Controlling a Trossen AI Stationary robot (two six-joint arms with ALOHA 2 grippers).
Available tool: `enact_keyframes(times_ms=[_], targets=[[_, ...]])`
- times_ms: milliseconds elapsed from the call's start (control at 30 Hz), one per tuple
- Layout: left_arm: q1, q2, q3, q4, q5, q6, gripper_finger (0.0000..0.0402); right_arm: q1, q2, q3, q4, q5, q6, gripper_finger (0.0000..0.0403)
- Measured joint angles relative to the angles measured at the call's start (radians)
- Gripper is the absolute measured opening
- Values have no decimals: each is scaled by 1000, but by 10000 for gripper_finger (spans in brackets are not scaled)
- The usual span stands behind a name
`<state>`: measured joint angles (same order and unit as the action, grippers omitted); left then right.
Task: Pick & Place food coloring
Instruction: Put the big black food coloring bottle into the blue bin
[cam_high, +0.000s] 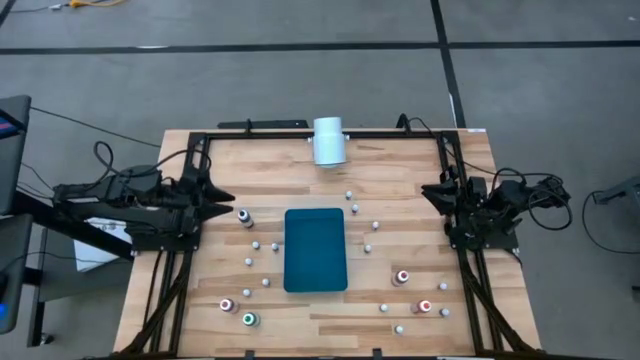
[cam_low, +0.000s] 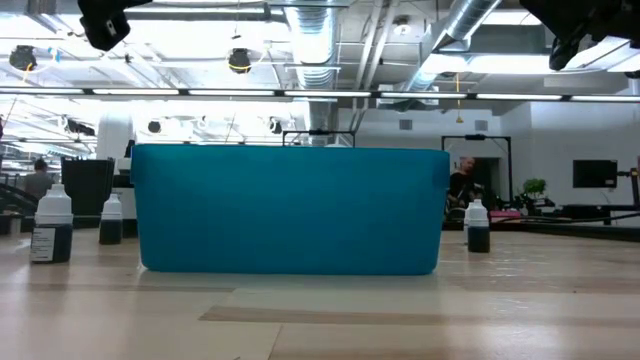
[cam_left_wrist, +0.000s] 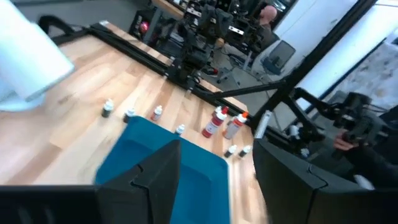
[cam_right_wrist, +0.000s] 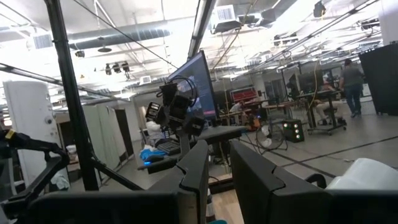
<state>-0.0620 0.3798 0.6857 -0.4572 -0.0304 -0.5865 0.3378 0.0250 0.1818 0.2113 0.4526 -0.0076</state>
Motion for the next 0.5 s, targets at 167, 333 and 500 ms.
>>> enact_keyframes(times_ms=[167,333,500], targets=[[0,0,0,0,16,-53,177,0,0,0,0,0,0,59],[0,42,54,-92,-7,-54,165,0,0,0,0,0,0,59],[0,159,203,-335,-48,-50,157,0,0,0,1,0,7,59]])
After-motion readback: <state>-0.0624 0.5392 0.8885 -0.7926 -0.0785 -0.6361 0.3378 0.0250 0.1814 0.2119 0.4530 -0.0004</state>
